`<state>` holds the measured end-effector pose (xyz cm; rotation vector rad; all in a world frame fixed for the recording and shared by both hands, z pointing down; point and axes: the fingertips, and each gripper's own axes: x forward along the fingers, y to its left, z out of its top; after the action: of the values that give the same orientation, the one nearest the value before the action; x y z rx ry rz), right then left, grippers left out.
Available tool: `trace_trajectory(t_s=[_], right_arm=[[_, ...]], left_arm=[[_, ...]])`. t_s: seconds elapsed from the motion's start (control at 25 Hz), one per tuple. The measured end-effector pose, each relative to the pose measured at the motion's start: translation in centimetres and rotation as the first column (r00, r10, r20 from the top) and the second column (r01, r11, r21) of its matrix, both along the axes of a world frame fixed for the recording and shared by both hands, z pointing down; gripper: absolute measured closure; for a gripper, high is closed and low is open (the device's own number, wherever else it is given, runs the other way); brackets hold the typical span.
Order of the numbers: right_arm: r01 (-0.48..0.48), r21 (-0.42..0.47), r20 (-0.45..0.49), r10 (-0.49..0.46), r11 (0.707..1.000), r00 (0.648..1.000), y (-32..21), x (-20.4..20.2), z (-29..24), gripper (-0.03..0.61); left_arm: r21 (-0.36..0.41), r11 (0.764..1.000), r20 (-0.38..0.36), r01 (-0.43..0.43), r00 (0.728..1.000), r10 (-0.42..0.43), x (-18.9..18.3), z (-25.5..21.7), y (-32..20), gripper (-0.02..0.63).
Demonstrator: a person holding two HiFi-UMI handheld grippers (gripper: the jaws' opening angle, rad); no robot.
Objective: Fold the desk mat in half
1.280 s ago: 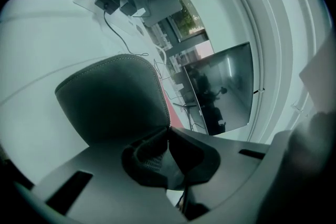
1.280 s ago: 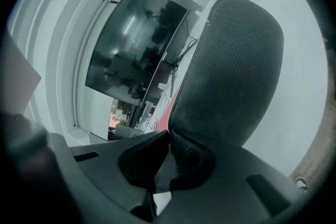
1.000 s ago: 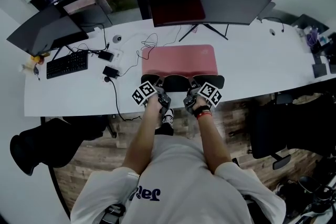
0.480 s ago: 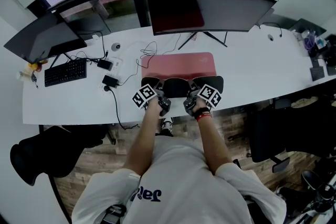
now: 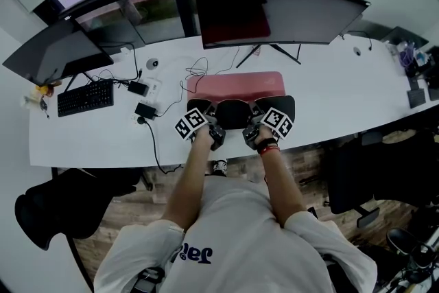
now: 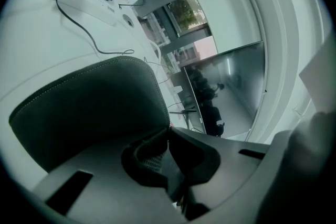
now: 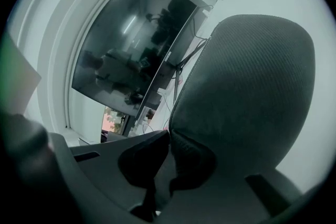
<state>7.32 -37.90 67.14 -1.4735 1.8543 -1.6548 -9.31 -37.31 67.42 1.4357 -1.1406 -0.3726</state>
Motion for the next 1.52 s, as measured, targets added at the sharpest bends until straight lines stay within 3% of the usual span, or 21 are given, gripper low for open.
trace_trajectory(t_s=[0.96, 1.52], right_arm=[[-0.039, 0.024, 0.029, 0.039, 0.999, 0.999, -5.6, 0.2, 0.2, 0.549], [0.004, 0.019, -0.007, -0.003, 1.0, 1.0, -9.9, -0.9, 1.1, 0.549]], left_arm=[[0.04, 0.998, 0.047, -0.046, 0.998, 0.044, 0.2, -0.2, -6.1, 0.586], [0.015, 1.0, 0.042, -0.012, 0.999, 0.011, -0.9, 0.9, -9.5, 0.586]])
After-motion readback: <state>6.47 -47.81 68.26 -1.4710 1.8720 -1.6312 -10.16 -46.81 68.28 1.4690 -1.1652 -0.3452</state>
